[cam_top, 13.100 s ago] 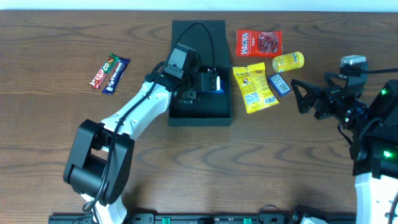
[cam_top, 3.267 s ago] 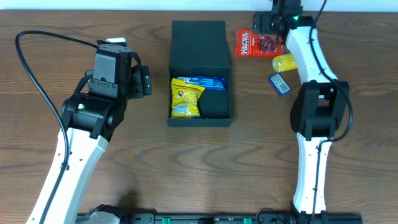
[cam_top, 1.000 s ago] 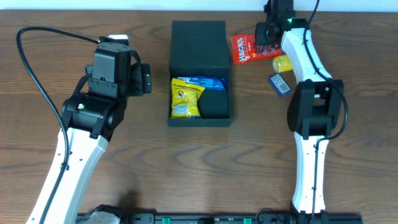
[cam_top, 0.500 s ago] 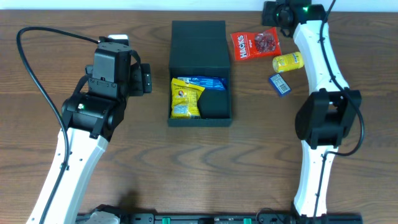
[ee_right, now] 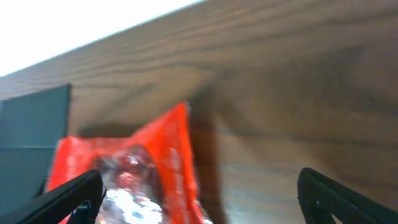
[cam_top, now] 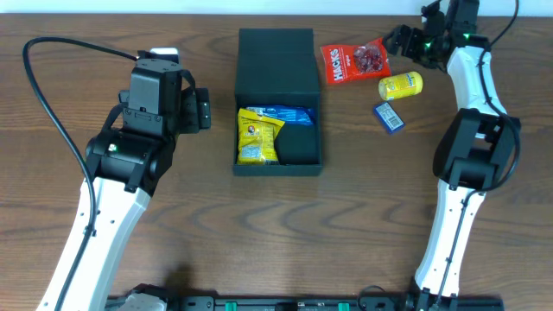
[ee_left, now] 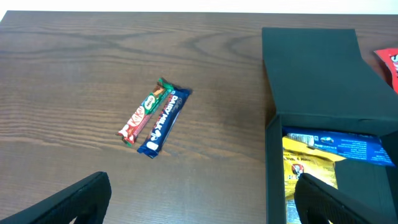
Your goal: Pack container
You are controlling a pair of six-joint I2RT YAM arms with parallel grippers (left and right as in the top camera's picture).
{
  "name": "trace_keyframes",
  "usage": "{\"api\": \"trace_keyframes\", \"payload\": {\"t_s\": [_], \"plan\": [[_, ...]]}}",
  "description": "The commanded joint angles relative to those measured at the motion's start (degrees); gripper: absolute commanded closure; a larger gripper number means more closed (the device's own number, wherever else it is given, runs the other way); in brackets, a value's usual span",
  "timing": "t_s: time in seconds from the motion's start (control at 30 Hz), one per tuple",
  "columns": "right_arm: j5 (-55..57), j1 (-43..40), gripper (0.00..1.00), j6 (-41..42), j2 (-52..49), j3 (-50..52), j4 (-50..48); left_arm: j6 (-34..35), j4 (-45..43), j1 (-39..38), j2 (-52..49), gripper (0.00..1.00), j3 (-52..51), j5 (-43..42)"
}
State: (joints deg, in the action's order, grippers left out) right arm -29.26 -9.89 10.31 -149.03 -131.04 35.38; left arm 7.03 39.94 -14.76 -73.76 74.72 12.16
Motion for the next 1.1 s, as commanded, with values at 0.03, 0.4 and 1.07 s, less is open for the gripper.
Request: {"api": "trace_keyframes", "payload": {"t_s": [0.03,0.4,1.07], "plan": [[-5.16,0.96,0.01,2.19,-1.75,-0.2,-1.95,-0.83,-0.2,0.28,0.37,0.04,0.46,0.22],[-7.3,1.36,0.01,3.39,-3.17,-0.2,-2.84,-0.83,-1.4,0.28,0.37,0.05,0.46,0.24],[-7.02,4.31,0.13,0.7,-4.04,-0.2,2.93,-0.87,-1.38,0.28,0.37,0.04,0.46,0.24]]}}
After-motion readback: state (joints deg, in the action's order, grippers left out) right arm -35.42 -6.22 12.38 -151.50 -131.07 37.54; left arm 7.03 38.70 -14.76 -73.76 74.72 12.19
